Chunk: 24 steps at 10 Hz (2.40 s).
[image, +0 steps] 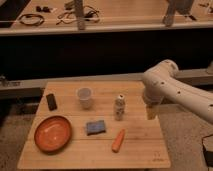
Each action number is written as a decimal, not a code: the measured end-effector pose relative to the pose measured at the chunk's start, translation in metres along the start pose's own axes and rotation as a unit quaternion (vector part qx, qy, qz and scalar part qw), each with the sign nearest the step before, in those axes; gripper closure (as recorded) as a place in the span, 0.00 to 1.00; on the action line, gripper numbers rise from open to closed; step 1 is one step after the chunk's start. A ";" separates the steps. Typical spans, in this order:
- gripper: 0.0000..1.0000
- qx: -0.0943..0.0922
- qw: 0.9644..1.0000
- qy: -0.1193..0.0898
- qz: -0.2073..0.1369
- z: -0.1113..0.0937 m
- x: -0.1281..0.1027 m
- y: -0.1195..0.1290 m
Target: Knock the bottle over
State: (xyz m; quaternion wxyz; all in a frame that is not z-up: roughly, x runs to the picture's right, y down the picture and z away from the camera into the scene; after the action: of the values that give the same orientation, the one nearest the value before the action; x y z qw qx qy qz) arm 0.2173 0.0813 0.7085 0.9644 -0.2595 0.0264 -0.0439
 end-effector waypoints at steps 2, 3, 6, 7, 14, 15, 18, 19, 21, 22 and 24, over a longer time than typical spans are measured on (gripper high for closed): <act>0.28 0.004 1.000 0.003 -0.012 0.001 -0.007 -0.005; 0.28 0.005 1.000 0.002 -0.017 0.002 -0.017 -0.009; 0.29 0.009 1.000 0.003 -0.023 0.004 -0.022 -0.015; 0.34 0.010 1.000 0.002 -0.028 0.006 -0.025 -0.018; 0.35 0.020 0.999 -0.001 -0.047 0.012 -0.042 -0.034; 0.35 0.022 0.998 -0.002 -0.050 0.013 -0.045 -0.036; 0.35 0.026 0.998 -0.004 -0.057 0.014 -0.049 -0.042; 0.35 0.027 0.998 -0.005 -0.060 0.015 -0.053 -0.045; 0.35 0.029 0.997 -0.007 -0.066 0.015 -0.056 -0.049; 0.35 0.030 0.997 -0.007 -0.068 0.016 -0.057 -0.050; 0.40 0.033 0.997 -0.010 -0.076 0.016 -0.063 -0.054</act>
State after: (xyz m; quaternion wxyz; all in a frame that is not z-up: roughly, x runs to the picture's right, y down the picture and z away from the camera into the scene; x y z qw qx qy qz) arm 0.1519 0.0489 0.7518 0.9664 -0.2297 -0.0042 -0.1155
